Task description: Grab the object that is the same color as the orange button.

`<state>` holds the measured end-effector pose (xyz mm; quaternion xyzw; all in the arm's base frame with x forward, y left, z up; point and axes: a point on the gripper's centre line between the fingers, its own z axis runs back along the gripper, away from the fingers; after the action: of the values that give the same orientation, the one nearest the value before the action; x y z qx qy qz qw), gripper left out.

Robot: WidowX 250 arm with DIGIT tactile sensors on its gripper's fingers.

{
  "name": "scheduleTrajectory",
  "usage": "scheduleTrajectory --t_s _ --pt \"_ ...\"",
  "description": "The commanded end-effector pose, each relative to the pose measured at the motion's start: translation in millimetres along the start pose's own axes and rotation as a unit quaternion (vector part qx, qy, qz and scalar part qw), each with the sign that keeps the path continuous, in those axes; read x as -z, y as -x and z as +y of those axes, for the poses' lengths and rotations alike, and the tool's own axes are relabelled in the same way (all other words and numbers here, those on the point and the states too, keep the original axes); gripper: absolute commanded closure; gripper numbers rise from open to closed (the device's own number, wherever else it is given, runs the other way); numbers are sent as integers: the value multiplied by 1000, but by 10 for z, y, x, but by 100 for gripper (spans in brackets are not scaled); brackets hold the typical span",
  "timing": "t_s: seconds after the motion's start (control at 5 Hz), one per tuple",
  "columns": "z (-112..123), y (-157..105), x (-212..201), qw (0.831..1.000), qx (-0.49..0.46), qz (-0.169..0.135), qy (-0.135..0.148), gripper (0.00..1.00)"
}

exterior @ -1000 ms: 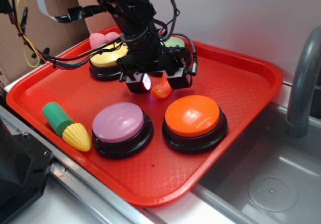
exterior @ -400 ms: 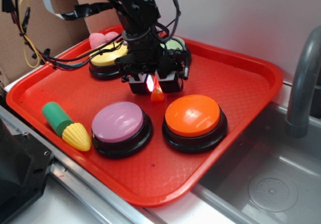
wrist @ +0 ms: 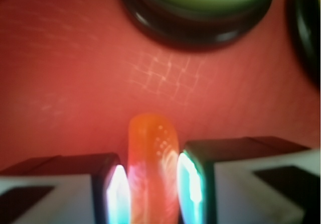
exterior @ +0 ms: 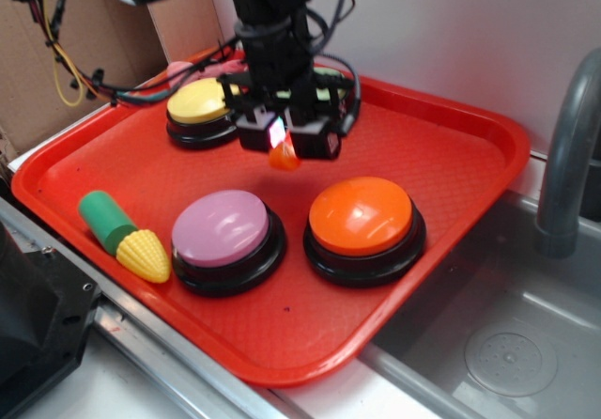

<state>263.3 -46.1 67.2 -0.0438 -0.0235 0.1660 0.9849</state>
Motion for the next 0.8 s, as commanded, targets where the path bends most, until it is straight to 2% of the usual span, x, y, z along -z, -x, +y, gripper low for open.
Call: scheduleTrajectory --t_s 0.0,0.2,0.4,0.6 --pt "287 118 -1044 986 146 -39 65 100" --pt "486 146 -1245 985 161 -35 39 100" --pt "627 193 -1456 988 146 -52 7 100" --pt "739 235 -1547 992 84 -91 -16 100"
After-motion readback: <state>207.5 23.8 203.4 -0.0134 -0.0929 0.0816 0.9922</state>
